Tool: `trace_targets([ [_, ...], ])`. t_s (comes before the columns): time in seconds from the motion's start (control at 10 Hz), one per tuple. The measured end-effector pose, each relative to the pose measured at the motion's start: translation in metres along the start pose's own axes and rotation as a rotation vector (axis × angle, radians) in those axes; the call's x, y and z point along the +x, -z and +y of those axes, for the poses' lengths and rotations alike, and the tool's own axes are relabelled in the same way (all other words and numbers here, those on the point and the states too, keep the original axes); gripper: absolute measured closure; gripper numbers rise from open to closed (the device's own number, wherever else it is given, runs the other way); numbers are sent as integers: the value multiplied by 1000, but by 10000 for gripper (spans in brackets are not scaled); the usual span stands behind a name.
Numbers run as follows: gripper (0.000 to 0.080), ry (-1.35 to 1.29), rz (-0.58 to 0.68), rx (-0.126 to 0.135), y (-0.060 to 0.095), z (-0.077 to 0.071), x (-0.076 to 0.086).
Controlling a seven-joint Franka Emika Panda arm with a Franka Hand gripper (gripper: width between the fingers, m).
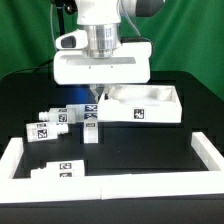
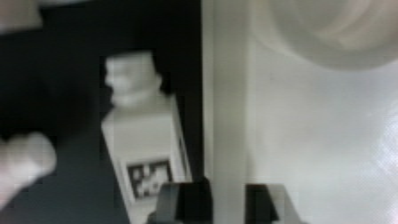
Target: Assemble one leg
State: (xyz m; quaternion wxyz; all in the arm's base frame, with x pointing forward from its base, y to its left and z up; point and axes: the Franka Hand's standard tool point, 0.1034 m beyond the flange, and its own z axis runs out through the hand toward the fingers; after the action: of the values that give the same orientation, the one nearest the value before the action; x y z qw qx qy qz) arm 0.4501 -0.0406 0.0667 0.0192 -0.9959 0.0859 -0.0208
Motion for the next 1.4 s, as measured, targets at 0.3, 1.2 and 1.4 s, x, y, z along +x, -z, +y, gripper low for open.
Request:
trace_targets([
  [0.3,751,33,21,-10,-18,-3,45],
  [1.2,751,96,68,-27,-41,-24,71],
  [1.4,751,84,81,-26,-53,-33,92],
])
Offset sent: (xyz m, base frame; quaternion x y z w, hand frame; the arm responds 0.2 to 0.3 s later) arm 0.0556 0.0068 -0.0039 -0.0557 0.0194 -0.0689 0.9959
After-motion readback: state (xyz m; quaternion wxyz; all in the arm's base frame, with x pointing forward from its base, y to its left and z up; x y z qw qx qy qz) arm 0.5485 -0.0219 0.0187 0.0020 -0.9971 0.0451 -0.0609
